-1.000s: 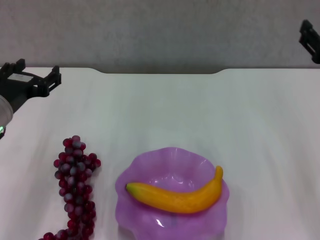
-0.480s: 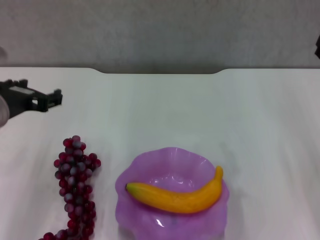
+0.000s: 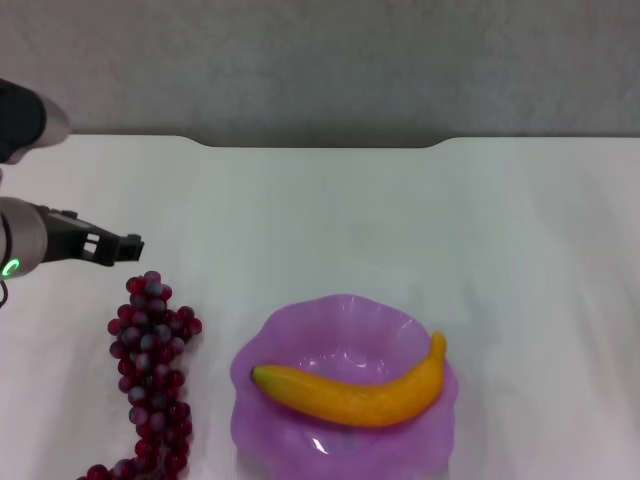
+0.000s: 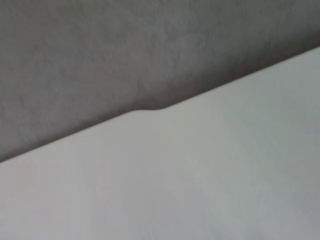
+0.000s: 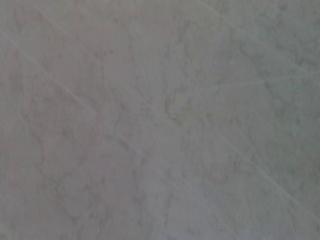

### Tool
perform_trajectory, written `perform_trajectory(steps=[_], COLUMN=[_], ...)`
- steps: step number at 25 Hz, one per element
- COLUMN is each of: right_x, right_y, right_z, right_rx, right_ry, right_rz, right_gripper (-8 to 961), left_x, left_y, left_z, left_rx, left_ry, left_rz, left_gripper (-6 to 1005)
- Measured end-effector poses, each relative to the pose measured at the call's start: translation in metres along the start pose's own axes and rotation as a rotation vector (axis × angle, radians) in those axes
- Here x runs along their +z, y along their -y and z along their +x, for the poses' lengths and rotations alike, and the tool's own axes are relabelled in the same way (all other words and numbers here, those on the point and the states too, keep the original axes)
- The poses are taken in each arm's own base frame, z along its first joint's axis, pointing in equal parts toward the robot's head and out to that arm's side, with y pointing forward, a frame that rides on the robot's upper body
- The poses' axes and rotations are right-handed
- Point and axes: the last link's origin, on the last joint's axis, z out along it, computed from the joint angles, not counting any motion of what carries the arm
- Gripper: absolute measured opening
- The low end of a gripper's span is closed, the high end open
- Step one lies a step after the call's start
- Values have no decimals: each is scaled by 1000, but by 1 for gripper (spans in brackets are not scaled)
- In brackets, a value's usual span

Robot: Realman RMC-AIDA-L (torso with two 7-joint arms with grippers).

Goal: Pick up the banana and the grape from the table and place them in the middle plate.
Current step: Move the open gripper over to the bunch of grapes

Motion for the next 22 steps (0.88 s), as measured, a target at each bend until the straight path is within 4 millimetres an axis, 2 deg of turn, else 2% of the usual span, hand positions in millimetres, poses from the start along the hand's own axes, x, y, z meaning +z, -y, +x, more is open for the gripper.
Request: perform_trajectory(steps=[5, 10, 15, 17, 22], right_x=[0, 1, 9, 12, 14], right_y=[2, 2, 1, 0, -5], right_z=[2, 4, 23, 39, 56], right_rx=[1, 1, -8, -12, -13], right_ry=[-5, -10, -66, -113, -162], right_rz=[7, 8, 4, 1, -17], right_gripper=[686, 684, 681, 680, 679], left_x=[1, 11, 21, 21, 22], left_y=[-2, -4, -4, -5, -5], left_z=[1, -3, -7, -6, -7], left_rx=[6, -2, -4, -3, -12], left_ry=[37, 84, 112, 108, 109], left_rz=[-10, -17, -20, -21, -23], left_gripper=[826, 826, 826, 826, 826])
